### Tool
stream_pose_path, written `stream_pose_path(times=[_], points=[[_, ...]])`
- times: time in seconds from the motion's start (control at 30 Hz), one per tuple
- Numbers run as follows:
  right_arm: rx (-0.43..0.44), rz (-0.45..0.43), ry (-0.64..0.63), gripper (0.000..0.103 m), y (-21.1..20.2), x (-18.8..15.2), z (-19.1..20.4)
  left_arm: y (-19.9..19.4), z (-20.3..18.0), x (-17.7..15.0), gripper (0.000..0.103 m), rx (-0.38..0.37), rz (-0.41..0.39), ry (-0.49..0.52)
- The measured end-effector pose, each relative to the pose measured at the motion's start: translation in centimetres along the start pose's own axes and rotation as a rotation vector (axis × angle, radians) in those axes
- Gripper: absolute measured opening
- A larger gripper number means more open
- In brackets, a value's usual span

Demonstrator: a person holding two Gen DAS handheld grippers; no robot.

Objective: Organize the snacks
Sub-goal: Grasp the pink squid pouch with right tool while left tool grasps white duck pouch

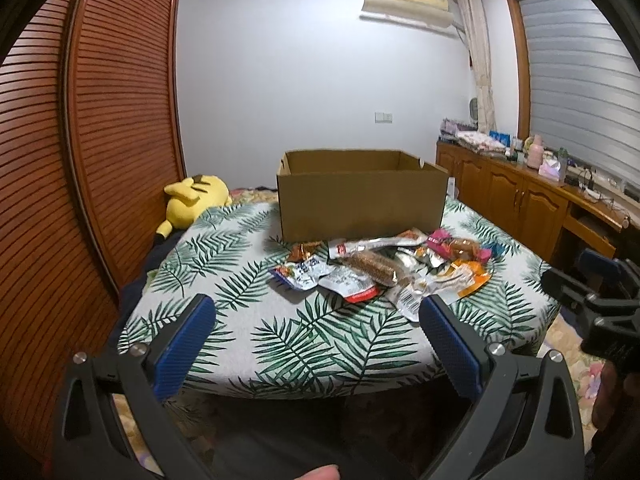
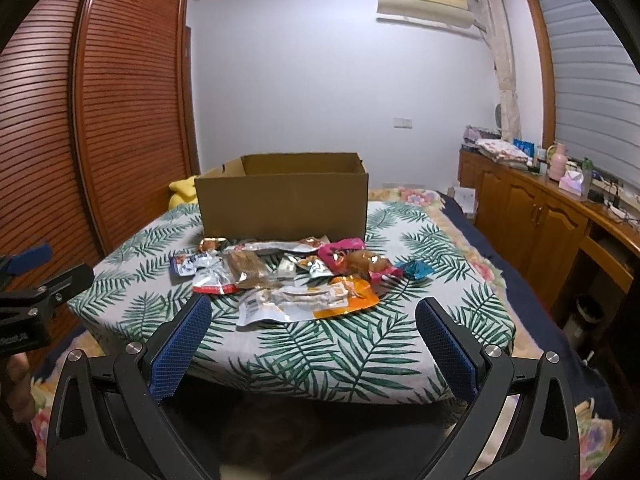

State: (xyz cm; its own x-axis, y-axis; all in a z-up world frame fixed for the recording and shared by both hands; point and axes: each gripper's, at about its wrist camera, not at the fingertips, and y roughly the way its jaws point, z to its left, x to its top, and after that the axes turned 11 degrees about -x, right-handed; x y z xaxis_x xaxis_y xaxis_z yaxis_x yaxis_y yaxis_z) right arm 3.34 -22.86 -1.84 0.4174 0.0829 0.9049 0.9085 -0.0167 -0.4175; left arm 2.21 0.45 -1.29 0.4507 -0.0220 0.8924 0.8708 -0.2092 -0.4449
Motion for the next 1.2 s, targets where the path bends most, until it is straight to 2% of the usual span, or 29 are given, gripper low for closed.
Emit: stream_pose_path(times=[0.3, 0.63, 0.83, 1.07, 1.2], points=[[0.061, 0.090, -0.037, 0.101, 4.7, 1.1, -2.9, 4.4, 2.3, 1.4, 0.103, -0.076, 0.081, -0.022], [0.113, 0.175, -0.052, 0.092, 9.7, 3.7, -6.8, 9.1, 5.3, 3.3, 0.102, -0.117, 0.171, -0.052], [0.171, 0.256, -0.104, 0.080, 14.1, 5.2, -6.5, 12.3, 7.4, 3.7, 0.101, -0.126, 0.242, -0.083], [0.203, 0.375, -0.207, 0.072, 20.0, 5.0, -5.0, 15.7, 9.6, 3.8, 0.099, -0.149, 0.318, -0.089], [0.209, 0.426, -0.257, 0.071, 22.8, 4.4, -4.4, 17.5, 9.7, 4.4, 0.096, -0.173, 0.350, -0.031]])
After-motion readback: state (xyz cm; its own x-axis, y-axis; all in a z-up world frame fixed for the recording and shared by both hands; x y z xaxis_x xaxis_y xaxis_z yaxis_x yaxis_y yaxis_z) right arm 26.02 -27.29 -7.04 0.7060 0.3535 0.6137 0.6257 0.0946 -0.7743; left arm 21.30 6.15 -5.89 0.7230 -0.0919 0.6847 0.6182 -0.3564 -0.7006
